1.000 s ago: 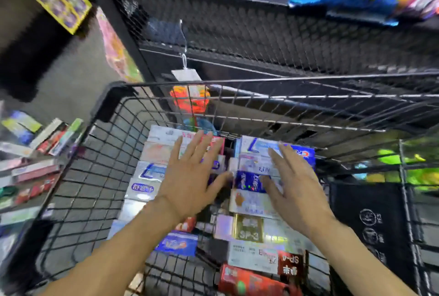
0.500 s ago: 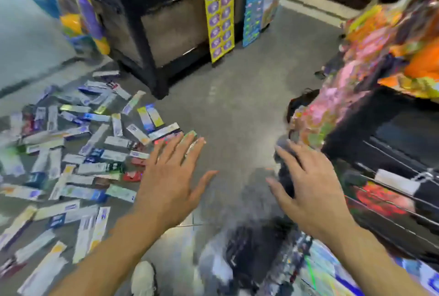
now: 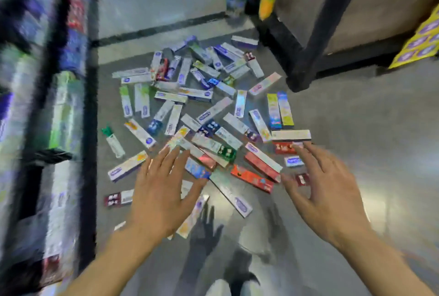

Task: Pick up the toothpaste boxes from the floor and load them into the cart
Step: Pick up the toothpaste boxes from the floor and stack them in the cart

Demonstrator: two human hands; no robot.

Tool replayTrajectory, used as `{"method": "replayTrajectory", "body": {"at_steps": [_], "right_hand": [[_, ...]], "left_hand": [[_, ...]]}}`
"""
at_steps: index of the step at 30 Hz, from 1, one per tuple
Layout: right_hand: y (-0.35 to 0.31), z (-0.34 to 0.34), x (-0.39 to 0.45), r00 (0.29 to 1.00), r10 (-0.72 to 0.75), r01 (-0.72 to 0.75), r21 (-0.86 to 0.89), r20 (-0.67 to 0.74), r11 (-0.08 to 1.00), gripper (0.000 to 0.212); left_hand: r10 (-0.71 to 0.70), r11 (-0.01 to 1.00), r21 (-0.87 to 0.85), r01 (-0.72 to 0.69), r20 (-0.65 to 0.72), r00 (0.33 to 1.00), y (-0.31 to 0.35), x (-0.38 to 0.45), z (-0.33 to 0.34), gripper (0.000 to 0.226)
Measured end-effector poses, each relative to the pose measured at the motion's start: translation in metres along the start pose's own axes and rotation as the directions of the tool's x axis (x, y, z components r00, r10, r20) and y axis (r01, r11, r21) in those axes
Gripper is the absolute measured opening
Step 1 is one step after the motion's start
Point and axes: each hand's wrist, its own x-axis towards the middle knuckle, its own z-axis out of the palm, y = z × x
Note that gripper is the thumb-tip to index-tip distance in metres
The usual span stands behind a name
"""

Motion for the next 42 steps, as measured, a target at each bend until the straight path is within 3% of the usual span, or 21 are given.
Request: {"method": "replayTrajectory", "body": {"at_steps": [9, 16, 20, 23, 28, 31, 34, 38, 42], "right_hand": [[-0.030, 0.228, 0.028, 0.972, -0.187, 0.182, 0.052, 0.143, 0.982, 0.071], [0.020, 0.411, 0.024, 0.932, -0.226, 0.235, 0.002, 0.284, 0.972, 0.077], [0.034, 0.473, 0.018, 0.921, -0.255, 0.271, -0.013, 0.295, 0.963, 0.075], [0.033, 0.499, 0.017, 0.920, -0.281, 0.299, -0.029, 0.272, 0.954, 0.074], [0.042, 0.500, 0.021, 0.948, -0.190, 0.196, 0.003, 0.256, 0.981, 0.072], [0.051, 0.497, 0.017, 0.949, -0.052, 0.050, 0.013, 0.310, 0.999, 0.070], [0.051, 0.501, 0.012, 0.901, 0.106, -0.129, 0.027, 0.420, 0.991, 0.067], [0.054, 0.512, 0.015, 0.876, 0.171, -0.193, 0.002, 0.452, 0.981, 0.061], [0.051, 0.510, 0.018, 0.879, 0.190, -0.220, 0.019, 0.437, 0.975, 0.051]], "left_hand": [[-0.169, 0.984, -0.051, 0.169, -0.002, 0.986, -0.089, -0.022, 0.197, 0.069], [-0.210, 0.975, -0.072, 0.210, 0.015, 0.978, -0.136, -0.025, 0.376, 0.074], [-0.257, 0.963, -0.088, 0.255, -0.010, 0.966, -0.158, -0.026, 0.434, 0.078], [-0.242, 0.963, -0.127, 0.239, -0.013, 0.970, -0.172, -0.029, 0.457, 0.078], [-0.286, 0.937, -0.191, 0.291, 0.057, 0.957, -0.181, -0.034, 0.471, 0.080], [-0.331, 0.890, -0.288, 0.353, 0.122, 0.936, -0.177, -0.038, 0.473, 0.072], [-0.371, 0.845, -0.337, 0.415, 0.189, 0.909, -0.173, -0.041, 0.480, 0.058], [-0.404, 0.804, -0.398, 0.442, 0.179, 0.897, -0.173, -0.040, 0.488, 0.035], [-0.393, 0.795, -0.454, 0.403, 0.121, 0.911, -0.176, -0.035, 0.477, 0.040]]}}
